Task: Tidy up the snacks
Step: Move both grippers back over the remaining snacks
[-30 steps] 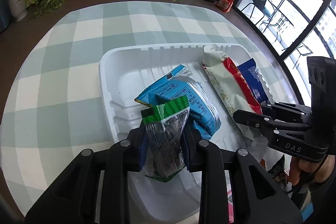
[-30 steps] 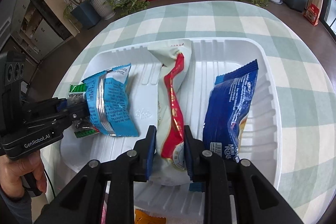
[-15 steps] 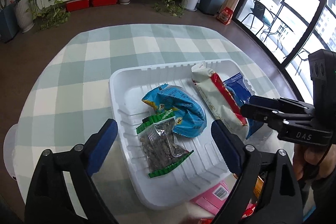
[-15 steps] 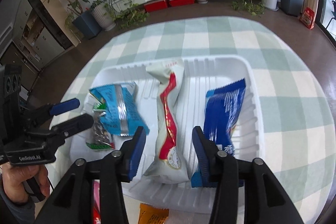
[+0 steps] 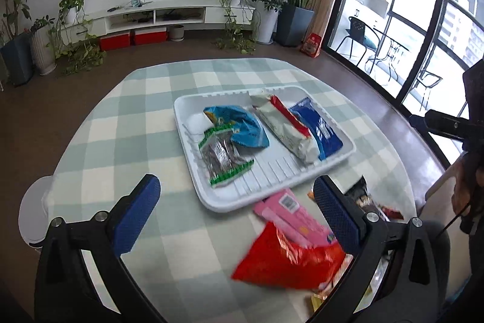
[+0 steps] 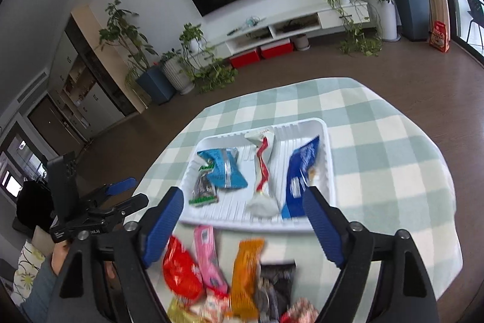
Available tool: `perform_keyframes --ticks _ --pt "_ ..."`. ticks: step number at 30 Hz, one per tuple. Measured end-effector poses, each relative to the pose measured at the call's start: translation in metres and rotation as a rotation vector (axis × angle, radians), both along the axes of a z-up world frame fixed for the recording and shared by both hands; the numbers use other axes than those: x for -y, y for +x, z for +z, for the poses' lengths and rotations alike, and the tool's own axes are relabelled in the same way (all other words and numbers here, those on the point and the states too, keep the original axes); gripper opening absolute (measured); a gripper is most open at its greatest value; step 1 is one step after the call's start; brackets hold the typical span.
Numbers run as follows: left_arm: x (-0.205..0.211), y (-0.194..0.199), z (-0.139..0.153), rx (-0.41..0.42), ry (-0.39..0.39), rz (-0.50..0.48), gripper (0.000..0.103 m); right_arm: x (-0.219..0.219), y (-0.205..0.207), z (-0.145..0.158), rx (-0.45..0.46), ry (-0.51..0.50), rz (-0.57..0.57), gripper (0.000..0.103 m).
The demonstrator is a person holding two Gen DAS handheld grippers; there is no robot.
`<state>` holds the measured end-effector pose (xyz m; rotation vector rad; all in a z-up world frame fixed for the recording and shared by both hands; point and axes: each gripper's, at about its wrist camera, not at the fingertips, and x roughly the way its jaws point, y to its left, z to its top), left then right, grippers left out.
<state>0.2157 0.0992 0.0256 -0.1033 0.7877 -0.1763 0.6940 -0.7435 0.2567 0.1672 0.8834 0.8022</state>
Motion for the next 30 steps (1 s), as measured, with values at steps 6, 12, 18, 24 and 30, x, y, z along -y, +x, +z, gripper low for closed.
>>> perform_keyframes --ticks 6,12,18,24,30 --pt "0.024 -0.086 -0.027 -0.044 -0.125 -0.075 0.103 0.051 -0.067 -0.036 -0.080 0.014 -0.040 0.088" --pt "0.045 -0.150 -0.055 -0.073 -0.232 -0.079 0.103 0.069 -0.122 -0.078 -0.188 0.013 -0.044 0.088" --pt "0.082 -0.168 -0.067 -0.102 -0.088 -0.136 0.103 0.063 -0.145 -0.091 -0.193 -0.015 -0.019 0.089" --pt "0.099 -0.155 -0.064 -0.083 -0.033 -0.238 0.103 0.064 -0.146 -0.099 -0.291 -0.003 -0.004 0.096" --pt "0.105 -0.130 -0.053 -0.070 0.007 -0.337 0.103 0.074 -0.143 -0.093 -0.286 0.024 -0.026 0.097"
